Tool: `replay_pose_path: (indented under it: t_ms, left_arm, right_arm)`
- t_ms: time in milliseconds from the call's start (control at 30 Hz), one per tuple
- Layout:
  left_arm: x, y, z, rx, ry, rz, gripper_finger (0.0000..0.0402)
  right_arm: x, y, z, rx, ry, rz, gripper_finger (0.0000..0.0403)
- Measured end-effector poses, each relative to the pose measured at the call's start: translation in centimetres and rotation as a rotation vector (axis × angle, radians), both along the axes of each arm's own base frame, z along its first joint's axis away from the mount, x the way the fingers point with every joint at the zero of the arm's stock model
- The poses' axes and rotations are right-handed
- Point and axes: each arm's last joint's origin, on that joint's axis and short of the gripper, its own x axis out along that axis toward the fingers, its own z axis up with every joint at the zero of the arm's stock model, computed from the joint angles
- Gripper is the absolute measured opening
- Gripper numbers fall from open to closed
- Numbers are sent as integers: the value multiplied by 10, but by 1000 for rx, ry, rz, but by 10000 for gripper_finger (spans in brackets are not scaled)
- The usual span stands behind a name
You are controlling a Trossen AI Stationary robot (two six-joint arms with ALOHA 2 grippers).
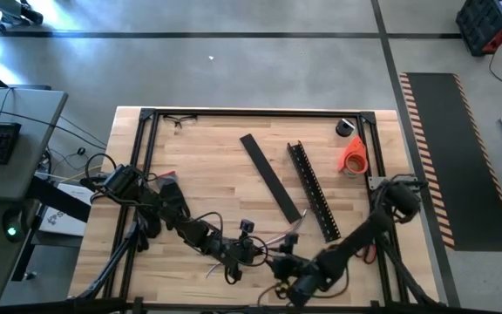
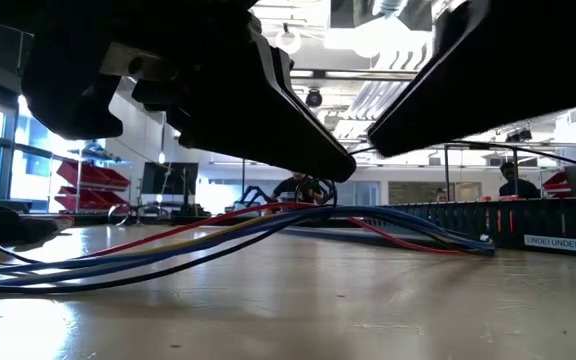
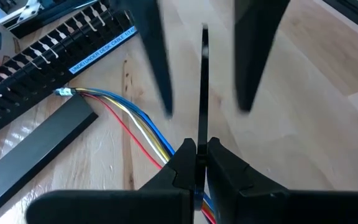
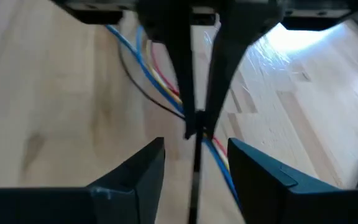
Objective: Ziptie cables
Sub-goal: Wrap the black zip tie on the cables
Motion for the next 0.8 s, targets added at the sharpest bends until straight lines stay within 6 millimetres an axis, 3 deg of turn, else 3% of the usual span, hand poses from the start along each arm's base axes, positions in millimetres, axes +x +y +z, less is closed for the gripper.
replay_pose_path:
  t_ms: [167, 433, 633, 800]
  left_arm:
    - [0, 0, 0, 0, -1, 0, 6]
    - [1, 0, 1, -5, -10, -1, 6]
    - [0, 0, 0, -1, -3, -2, 6]
    - [0, 0, 0, -3, -2, -5, 6]
  right_arm:
    - [6, -7, -3, 2, 14, -14, 115]
    - [4, -6, -6, -8, 33, -4, 9]
    - [-7, 5, -6, 31, 5, -36, 2]
    - [-36, 20, -10, 90, 13, -92, 1]
